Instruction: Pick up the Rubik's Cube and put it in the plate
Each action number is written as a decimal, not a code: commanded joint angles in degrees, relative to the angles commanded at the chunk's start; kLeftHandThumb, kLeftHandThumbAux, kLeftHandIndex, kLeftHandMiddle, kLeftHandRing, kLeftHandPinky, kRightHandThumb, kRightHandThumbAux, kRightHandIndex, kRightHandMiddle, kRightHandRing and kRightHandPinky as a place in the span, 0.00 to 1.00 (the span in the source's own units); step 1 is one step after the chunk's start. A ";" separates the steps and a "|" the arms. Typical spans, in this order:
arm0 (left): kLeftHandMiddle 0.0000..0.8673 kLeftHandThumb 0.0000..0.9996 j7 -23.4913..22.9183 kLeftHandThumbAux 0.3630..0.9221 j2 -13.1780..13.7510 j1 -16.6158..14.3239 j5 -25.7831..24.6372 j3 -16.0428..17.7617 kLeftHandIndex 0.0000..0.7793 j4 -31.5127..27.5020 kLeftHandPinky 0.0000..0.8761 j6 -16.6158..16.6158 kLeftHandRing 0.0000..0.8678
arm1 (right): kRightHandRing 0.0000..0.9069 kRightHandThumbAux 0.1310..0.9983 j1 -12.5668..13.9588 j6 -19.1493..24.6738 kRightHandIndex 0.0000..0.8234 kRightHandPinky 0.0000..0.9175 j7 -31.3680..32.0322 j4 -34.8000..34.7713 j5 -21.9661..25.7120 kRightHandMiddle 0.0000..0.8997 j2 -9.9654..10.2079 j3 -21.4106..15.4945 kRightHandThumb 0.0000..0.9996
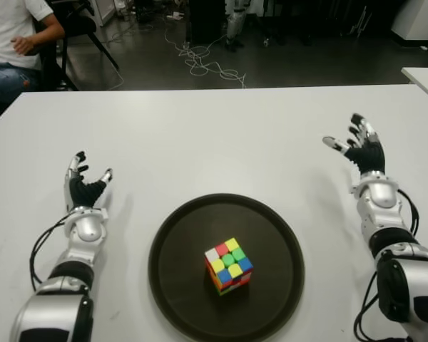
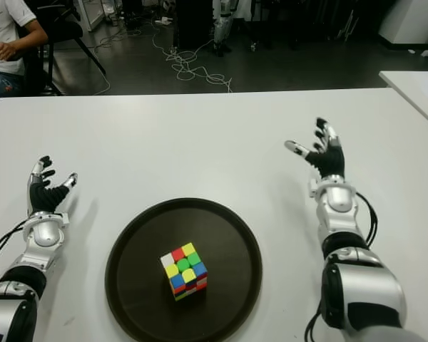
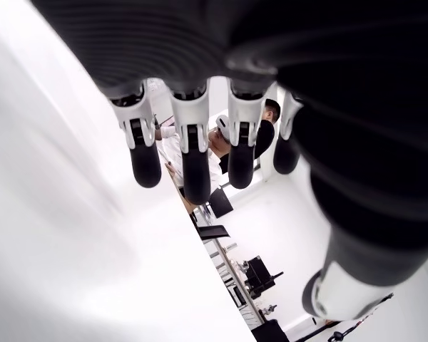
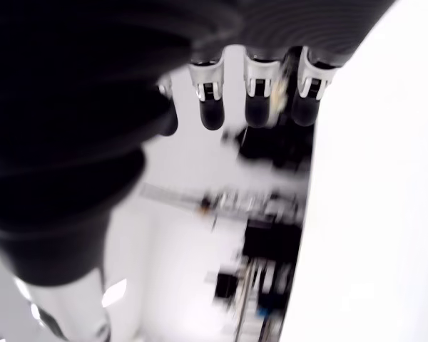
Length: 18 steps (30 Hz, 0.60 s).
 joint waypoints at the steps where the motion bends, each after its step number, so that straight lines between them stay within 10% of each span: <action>1: 0.19 0.08 -0.23 0.66 0.04 0.06 -0.12 0.09 0.15 0.01 0.19 -0.15 0.19 | 0.01 0.75 -0.22 0.91 0.04 0.02 -1.16 0.49 -0.60 0.03 -0.08 0.27 0.00; 18: 0.21 0.08 -0.70 0.62 0.22 0.28 -0.65 0.76 0.15 0.53 0.27 -0.91 0.24 | 0.04 0.72 -1.25 3.74 0.08 0.03 -4.74 0.81 -3.87 0.07 -0.29 0.74 0.00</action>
